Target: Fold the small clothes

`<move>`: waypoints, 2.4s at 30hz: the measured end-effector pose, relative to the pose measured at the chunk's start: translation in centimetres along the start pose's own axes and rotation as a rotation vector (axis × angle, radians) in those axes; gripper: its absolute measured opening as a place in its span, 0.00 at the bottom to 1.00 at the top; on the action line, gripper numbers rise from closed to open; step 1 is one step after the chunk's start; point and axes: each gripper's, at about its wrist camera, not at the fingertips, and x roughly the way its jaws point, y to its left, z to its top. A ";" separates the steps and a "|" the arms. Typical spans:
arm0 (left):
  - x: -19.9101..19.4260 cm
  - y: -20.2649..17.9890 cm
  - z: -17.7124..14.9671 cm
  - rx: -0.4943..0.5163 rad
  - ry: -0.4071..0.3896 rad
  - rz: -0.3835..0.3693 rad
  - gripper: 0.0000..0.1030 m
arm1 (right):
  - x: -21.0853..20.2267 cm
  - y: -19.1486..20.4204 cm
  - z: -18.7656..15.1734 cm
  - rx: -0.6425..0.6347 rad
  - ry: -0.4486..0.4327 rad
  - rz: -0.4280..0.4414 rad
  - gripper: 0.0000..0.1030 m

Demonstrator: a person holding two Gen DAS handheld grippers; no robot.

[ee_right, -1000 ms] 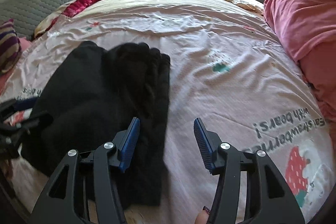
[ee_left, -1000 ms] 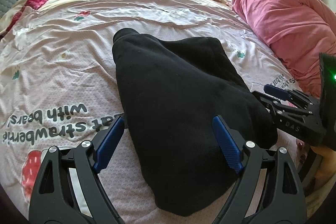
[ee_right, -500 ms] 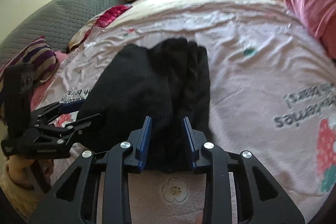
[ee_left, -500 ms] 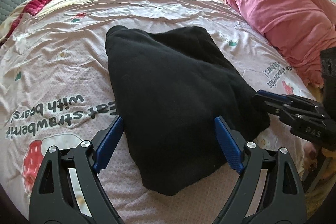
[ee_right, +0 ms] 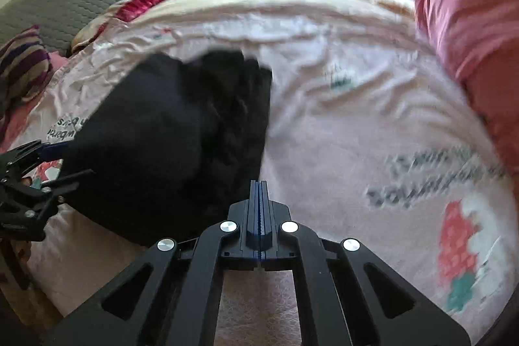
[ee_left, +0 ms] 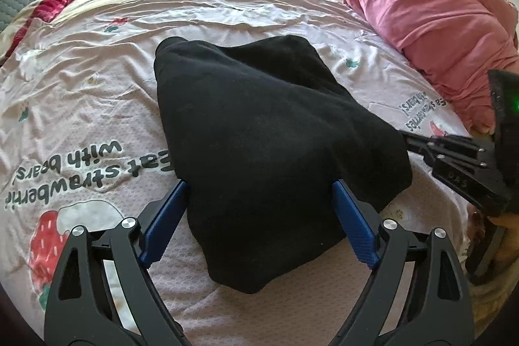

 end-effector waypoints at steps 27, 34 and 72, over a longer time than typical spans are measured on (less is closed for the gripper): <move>-8.4 -0.8 -4.2 0.017 -0.163 0.052 0.87 | -11.8 2.0 -6.6 0.061 -0.428 0.032 0.93; -9.2 -0.1 -6.2 0.007 -0.168 0.068 0.91 | -12.2 2.9 -9.0 0.066 -0.438 0.016 0.95; -6.9 2.7 -9.6 -0.084 -0.123 0.121 0.91 | -7.9 5.0 -10.7 0.036 -0.273 -0.063 0.95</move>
